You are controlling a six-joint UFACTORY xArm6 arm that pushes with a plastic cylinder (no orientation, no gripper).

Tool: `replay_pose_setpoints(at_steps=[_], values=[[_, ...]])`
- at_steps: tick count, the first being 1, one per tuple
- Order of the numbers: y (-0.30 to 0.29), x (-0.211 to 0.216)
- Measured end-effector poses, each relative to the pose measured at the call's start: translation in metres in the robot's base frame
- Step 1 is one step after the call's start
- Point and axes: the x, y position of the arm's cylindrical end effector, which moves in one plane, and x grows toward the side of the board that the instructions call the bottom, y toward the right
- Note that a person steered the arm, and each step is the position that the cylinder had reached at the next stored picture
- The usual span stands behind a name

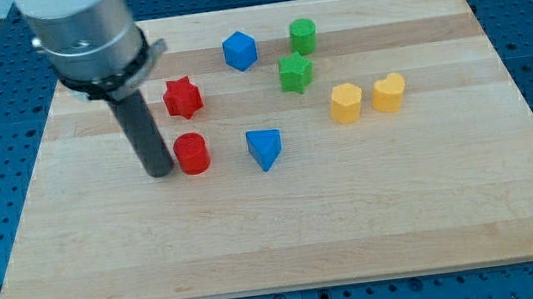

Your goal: Point your arm at the center

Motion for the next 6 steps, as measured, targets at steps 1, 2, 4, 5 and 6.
replay_pose_setpoints(at_steps=[1, 2, 4, 5, 6], values=[[0.001, 0.000], [0.001, 0.005], [0.001, 0.041], [0.001, 0.040], [0.001, 0.027]])
